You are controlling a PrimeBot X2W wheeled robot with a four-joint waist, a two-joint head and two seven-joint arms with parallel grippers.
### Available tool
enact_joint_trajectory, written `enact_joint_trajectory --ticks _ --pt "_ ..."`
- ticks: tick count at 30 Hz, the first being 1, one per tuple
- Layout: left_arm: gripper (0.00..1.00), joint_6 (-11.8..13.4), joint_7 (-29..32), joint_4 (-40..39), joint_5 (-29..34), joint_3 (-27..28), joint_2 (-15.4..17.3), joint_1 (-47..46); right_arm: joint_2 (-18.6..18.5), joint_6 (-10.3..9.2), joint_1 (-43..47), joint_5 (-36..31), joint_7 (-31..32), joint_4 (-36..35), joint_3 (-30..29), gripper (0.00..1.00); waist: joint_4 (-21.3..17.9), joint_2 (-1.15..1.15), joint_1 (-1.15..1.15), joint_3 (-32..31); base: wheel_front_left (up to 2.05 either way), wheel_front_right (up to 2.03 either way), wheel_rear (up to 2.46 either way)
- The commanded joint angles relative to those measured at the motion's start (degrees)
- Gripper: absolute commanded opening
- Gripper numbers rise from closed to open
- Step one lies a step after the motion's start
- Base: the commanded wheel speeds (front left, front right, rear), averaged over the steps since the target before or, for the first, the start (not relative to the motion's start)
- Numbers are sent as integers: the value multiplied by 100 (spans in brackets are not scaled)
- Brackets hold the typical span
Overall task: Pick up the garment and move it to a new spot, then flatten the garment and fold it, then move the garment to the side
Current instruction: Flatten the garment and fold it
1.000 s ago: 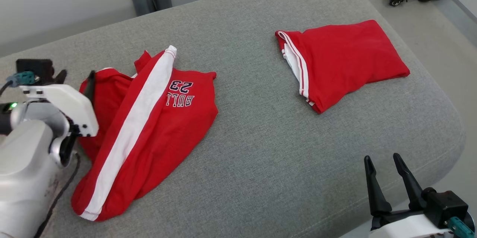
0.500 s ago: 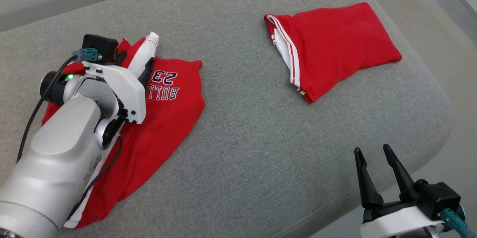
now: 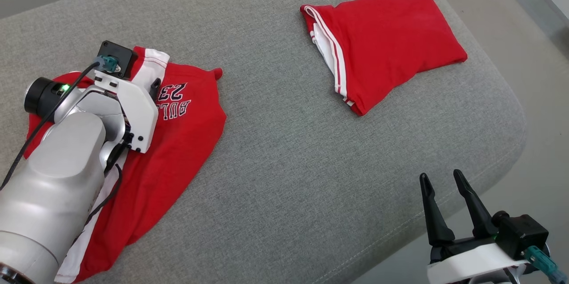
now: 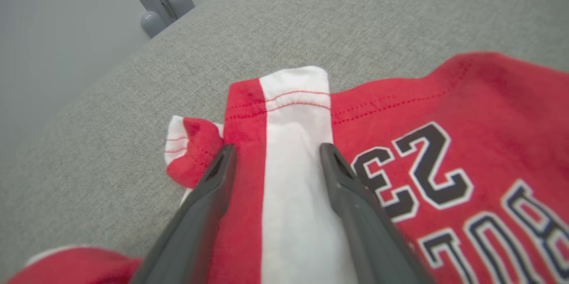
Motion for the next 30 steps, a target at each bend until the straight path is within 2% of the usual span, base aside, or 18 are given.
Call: enact_joint_trajectory --ticks 1,2,9,17,23,27,30 --pt "23 -29 14 69 46 -29 22 -37 -25 1 -45 48 -29 9 -31 100 12 0 0 -4 0 0 0" --pt "0 -54 11 100 49 -43 25 -37 -25 1 -42 44 -29 16 -45 100 21 0 0 -8 0 0 0" --pt "0 -138 -284 90 -59 10 -144 -1 -25 1 -13 -31 -29 62 -97 100 103 0 0 -146 0 0 0" --pt "0 -220 -761 -387 -353 203 -515 191 -26 1 88 -165 -29 110 -224 100 280 0 0 -450 0 0 0" --pt "0 -139 -863 -1072 -366 29 -837 643 -26 1 180 -239 -29 141 -263 100 375 0 0 -654 0 0 0" --pt "0 -24 -722 -1794 -435 -232 -1134 1271 -25 1 230 -280 -29 137 -242 100 410 0 0 -741 0 0 0" --pt "0 103 -626 -2161 -384 -454 -1225 1649 -25 1 249 -273 -29 153 -217 100 419 0 0 -758 0 0 0"
